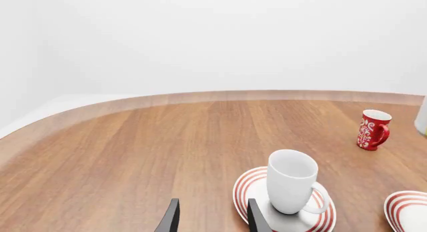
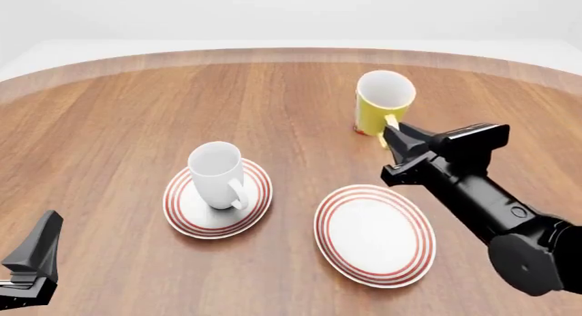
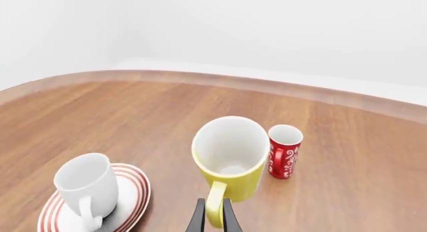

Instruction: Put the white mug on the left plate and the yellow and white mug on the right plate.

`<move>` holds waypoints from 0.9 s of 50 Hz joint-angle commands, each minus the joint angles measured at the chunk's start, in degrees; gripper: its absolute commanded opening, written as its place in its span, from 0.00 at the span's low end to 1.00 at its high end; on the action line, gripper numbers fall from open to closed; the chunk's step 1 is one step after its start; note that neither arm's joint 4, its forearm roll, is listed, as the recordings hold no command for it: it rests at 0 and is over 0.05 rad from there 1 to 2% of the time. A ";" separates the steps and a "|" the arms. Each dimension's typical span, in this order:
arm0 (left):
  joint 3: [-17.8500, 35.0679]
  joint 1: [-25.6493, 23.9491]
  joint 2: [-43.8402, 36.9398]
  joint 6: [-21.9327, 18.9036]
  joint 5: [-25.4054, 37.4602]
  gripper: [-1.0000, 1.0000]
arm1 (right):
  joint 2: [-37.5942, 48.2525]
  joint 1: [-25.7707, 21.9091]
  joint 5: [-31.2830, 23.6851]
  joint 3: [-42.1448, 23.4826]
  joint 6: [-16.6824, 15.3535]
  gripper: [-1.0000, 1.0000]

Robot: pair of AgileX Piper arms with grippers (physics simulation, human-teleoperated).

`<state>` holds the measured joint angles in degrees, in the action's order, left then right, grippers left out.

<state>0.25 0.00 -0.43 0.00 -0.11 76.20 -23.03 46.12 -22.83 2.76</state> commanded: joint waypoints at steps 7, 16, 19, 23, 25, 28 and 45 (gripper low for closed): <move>0.00 0.00 0.00 0.00 0.00 1.00 | -11.92 1.08 -5.18 6.36 -0.92 0.00; 0.00 0.00 0.00 0.00 0.00 1.00 | -17.55 0.88 -7.53 10.47 -1.04 0.00; 0.00 0.00 0.00 0.00 0.00 1.00 | -19.52 0.90 -8.51 11.55 -0.92 0.00; 0.00 0.00 0.00 0.00 0.00 1.00 | -23.07 0.84 -10.60 12.74 -0.74 0.00; 0.00 0.00 0.00 0.00 0.00 1.00 | -24.79 0.23 -11.47 13.78 -1.00 0.00; 0.00 0.00 0.00 0.00 0.00 1.00 | -26.82 0.08 -12.66 14.75 -1.02 0.00; 0.00 0.00 0.00 0.00 0.00 1.00 | -38.55 -1.24 -22.32 17.38 -1.28 0.00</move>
<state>0.25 0.00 -0.43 0.00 -0.11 44.08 -23.62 28.64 -7.00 1.16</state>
